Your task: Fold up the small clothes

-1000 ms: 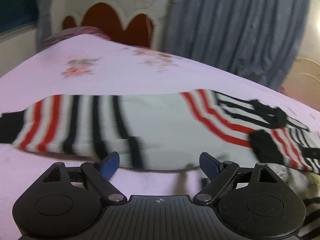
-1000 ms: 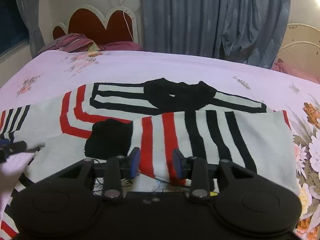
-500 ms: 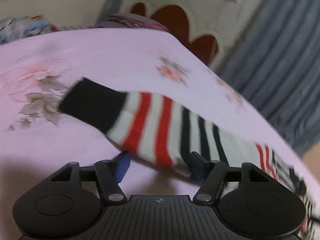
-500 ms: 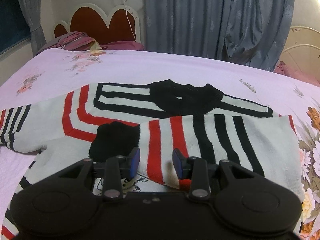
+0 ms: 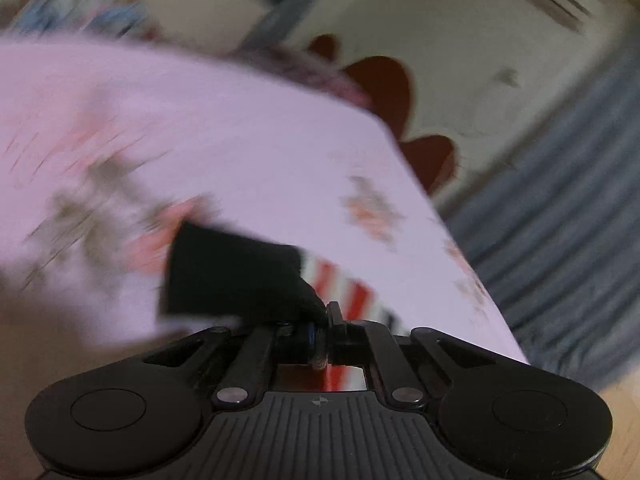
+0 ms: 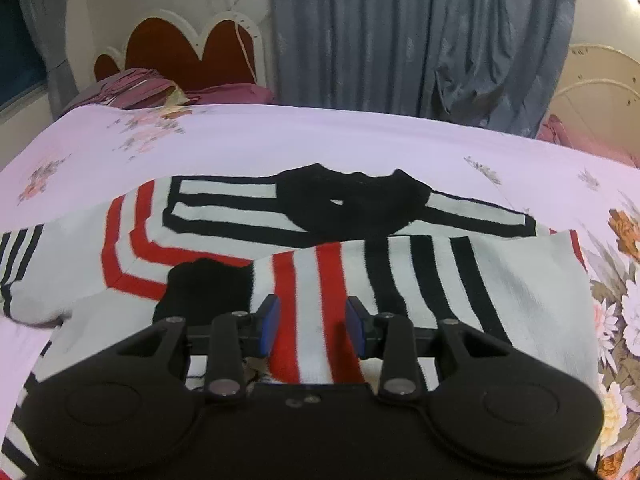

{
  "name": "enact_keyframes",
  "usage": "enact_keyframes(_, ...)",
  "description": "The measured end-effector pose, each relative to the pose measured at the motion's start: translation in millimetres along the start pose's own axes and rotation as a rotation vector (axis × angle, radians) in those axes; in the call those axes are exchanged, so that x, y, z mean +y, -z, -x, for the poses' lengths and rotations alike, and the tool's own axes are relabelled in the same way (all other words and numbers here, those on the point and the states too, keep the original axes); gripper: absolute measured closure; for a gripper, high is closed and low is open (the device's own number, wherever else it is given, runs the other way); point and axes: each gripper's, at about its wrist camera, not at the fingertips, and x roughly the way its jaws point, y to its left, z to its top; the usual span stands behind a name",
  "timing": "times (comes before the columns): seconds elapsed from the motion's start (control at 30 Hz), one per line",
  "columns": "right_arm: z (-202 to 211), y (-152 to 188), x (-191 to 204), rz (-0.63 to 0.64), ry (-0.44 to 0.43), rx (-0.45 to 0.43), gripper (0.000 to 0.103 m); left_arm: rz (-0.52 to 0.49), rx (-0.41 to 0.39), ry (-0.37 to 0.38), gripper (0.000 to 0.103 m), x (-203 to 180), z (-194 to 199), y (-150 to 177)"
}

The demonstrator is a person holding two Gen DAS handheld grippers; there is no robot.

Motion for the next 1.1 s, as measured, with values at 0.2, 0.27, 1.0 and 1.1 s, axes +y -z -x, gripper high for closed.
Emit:
enact_keyframes(0.2, 1.7, 1.5, -17.4, -0.046, 0.009, -0.014, 0.069, -0.334, 0.074, 0.157, 0.099, -116.5, -6.5, 32.9)
enact_keyframes(0.27, 4.2, 2.3, -25.5, -0.069, 0.019, -0.016, 0.069, -0.437, 0.116, 0.214, 0.099, -159.1, -9.3, 54.2)
enact_keyframes(1.0, 49.5, 20.3, -136.5, -0.368, 0.045, -0.090, 0.051, -0.928, 0.480, 0.642, 0.030, -346.7, 32.7, 275.0)
enact_keyframes(1.1, 51.2, 17.8, -142.8, -0.389, 0.029, -0.090, 0.051, -0.882, 0.474, 0.720, 0.030, -340.5, 45.6, 268.2)
